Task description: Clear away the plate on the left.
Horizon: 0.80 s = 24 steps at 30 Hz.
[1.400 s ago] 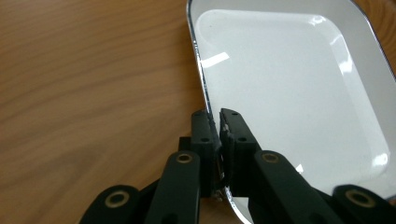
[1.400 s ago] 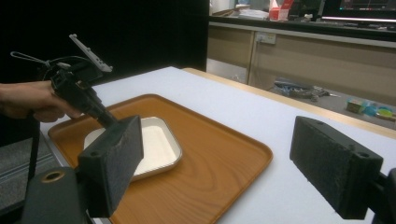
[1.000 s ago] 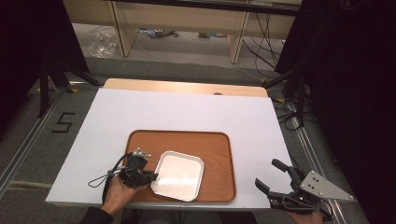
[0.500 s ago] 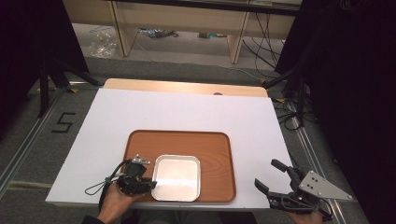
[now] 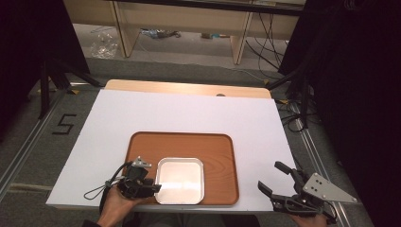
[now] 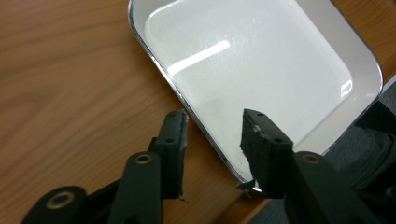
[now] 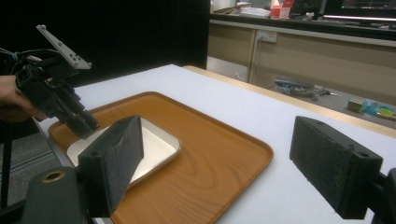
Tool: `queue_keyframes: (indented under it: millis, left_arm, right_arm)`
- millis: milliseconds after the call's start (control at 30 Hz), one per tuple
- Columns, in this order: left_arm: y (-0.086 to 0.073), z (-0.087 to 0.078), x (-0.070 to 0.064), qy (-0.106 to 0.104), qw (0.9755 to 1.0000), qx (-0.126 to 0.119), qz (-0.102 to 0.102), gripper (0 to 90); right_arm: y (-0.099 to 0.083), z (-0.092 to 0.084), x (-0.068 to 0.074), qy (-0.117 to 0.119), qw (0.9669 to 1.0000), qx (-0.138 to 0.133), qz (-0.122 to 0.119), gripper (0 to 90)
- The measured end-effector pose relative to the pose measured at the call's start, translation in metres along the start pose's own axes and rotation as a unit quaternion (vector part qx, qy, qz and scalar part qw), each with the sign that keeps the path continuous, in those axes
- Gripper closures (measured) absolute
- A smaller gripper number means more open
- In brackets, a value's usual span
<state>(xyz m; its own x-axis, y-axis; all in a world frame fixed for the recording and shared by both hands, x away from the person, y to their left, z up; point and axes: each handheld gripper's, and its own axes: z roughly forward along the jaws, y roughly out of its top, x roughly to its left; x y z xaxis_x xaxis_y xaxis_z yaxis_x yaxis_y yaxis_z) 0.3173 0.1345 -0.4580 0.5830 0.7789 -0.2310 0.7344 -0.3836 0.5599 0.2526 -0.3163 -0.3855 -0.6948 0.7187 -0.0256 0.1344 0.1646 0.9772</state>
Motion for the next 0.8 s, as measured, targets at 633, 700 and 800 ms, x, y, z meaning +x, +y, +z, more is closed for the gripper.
queue_keyframes:
  millis: [633,700,800]
  left_arm:
    - [0.007,-0.029,0.000,0.068,0.9902,-0.122,0.008,31.4]
    - [0.007,-0.031,-0.001,0.068,0.9885,-0.135,0.010,30.2]
    - [0.007,-0.035,-0.002,0.071,0.9850,-0.156,0.015,29.6]
  right_arm:
    - [0.000,0.000,0.001,0.007,0.9999,0.012,0.005,18.2]
    - [0.000,0.000,-0.001,0.000,1.0000,0.005,-0.004,18.2]
    - [0.000,-0.001,0.001,0.006,0.9999,0.012,0.005,18.2]
